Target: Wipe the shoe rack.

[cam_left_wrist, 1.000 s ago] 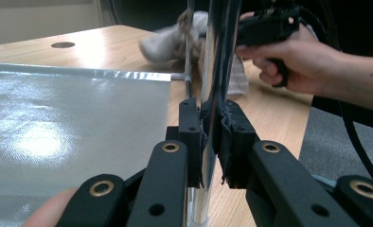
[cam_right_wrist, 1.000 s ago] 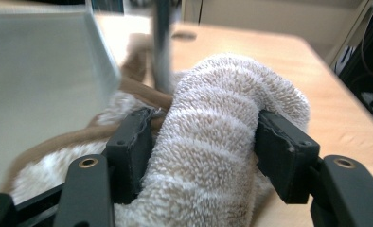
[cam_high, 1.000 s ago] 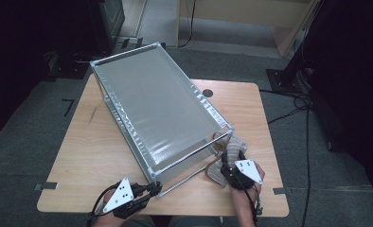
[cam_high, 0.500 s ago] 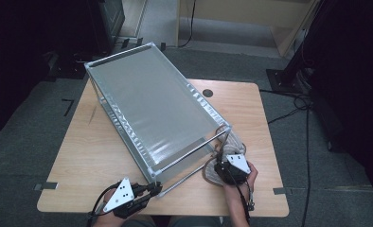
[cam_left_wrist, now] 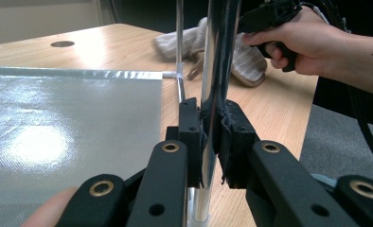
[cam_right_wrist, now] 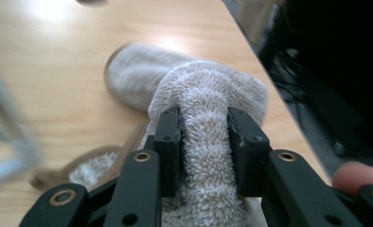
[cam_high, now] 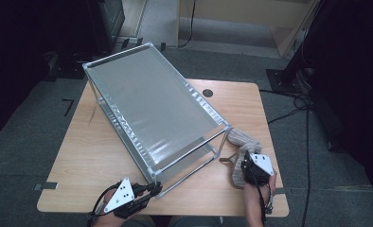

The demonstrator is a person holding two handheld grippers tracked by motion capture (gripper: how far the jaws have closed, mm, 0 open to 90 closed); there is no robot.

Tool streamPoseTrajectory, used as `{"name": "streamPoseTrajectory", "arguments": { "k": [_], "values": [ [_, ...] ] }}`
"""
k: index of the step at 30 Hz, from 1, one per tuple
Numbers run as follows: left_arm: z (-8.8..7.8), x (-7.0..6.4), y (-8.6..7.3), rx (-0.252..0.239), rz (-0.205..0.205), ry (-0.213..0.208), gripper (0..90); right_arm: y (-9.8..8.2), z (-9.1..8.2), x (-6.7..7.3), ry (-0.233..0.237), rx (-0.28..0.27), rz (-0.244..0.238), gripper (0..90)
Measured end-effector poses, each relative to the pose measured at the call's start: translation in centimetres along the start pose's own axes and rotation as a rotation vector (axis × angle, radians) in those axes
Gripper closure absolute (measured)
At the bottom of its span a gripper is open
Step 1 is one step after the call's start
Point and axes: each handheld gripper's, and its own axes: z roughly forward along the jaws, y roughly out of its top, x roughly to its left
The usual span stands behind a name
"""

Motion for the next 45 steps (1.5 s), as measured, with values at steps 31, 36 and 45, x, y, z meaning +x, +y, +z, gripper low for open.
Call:
{"name": "streamPoseTrajectory", "arguments": {
  "k": [31,36,45],
  "values": [
    [-0.2,1.3,0.1,0.007,-0.077,0.098,81.3,5.1,1.3,7.5,0.426,-0.149,-0.043,82.1],
    [1.0,0.0,0.3,0.007,-0.05,0.101,81.6,6.0,2.5,6.7,0.509,-0.077,-0.046,59.1],
    [3.1,-0.7,0.8,-0.004,-0.082,0.114,81.3,5.8,-0.4,0.3,0.453,-0.088,-0.064,37.6]
  ]
}}
